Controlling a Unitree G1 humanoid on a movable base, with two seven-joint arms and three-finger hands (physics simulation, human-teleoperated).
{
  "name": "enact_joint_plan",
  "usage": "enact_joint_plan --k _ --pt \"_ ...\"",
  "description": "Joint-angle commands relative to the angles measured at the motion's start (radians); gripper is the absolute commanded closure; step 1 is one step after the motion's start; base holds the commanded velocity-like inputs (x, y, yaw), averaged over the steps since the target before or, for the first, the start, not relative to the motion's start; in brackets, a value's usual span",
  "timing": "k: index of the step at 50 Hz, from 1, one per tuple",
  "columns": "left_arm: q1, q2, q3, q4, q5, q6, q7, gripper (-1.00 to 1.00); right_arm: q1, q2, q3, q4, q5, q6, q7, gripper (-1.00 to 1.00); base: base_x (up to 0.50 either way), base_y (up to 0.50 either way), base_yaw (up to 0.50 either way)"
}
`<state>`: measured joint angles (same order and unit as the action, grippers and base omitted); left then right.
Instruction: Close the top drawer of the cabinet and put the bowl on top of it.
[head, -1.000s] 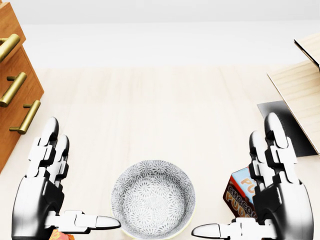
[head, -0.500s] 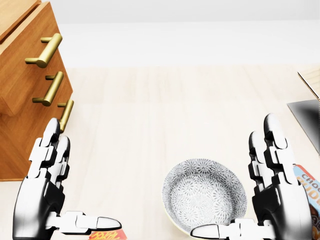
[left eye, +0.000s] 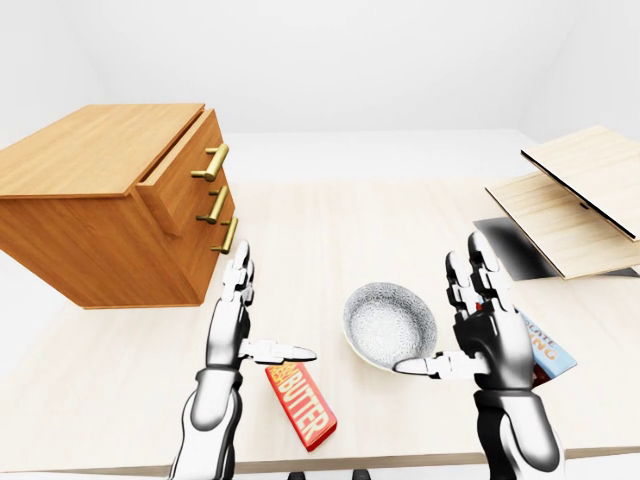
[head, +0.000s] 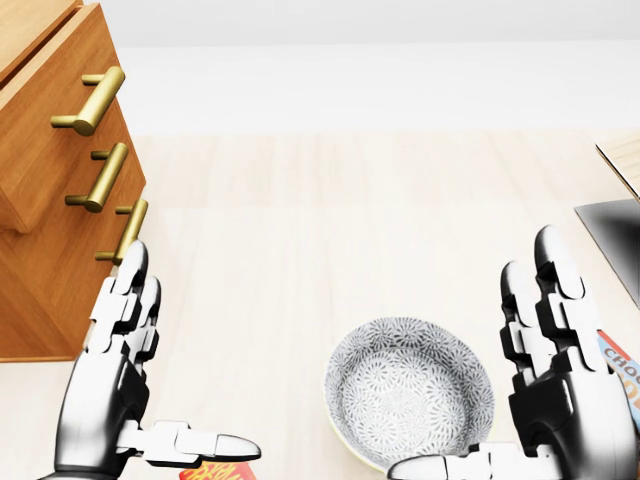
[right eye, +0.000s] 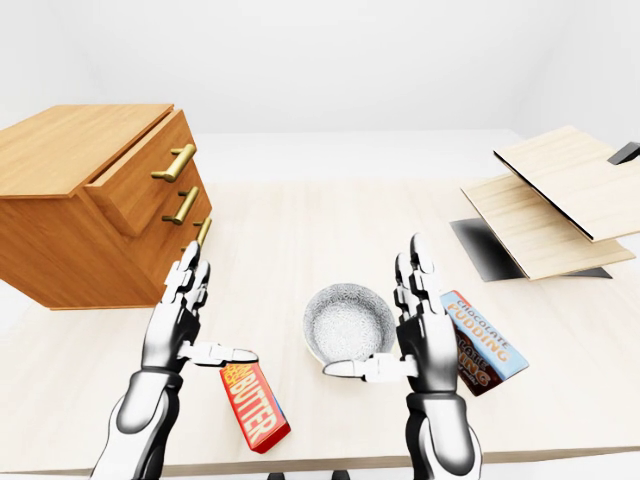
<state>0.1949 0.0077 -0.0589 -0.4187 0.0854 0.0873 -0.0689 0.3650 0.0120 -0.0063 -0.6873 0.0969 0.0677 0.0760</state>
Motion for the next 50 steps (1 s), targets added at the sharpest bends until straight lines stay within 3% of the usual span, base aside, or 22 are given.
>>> enact_joint_plan --k 1,9,16,18,22,38,50 --pt "-0.004 0.002 -0.028 0.003 0.024 0.0 0.012 -1.0 0.005 0.003 -0.003 -0.008 0.013 -0.007 0.018 -1.0 0.0 0.0 0.0" --pt "-0.048 0.002 0.0 -0.054 -0.013 0.0 -0.012 -1.0 0.006 -0.003 0.023 0.018 -0.005 -0.026 0.008 -1.0 0.0 0.0 0.0" --pt "-0.212 0.004 0.04 -0.043 -0.019 0.0 -0.016 -1.0 0.026 -0.012 0.049 0.02 -0.002 -0.046 0.007 -1.0 0.0 0.0 0.0" --pt "-0.232 0.004 0.05 -0.017 -0.023 0.0 -0.011 -1.0 0.035 -0.016 0.071 0.028 -0.021 -0.07 0.0 -1.0 0.0 0.0 0.0" --pt "-0.262 0.008 0.063 0.003 -0.04 0.0 -0.009 -1.0 0.035 -0.027 0.087 0.042 -0.02 -0.081 -0.009 -1.0 0.0 0.0 0.0" --pt "-0.463 0.05 0.119 0.236 -0.053 0.0 0.031 -1.0 0.051 -0.042 0.092 0.021 -0.004 -0.089 -0.015 -1.0 0.0 0.0 0.0" --pt "-0.563 0.094 0.16 0.325 -0.086 0.0 0.038 -1.0 0.072 -0.04 0.087 -0.005 0.004 -0.098 -0.007 -1.0 0.0 0.0 0.0"
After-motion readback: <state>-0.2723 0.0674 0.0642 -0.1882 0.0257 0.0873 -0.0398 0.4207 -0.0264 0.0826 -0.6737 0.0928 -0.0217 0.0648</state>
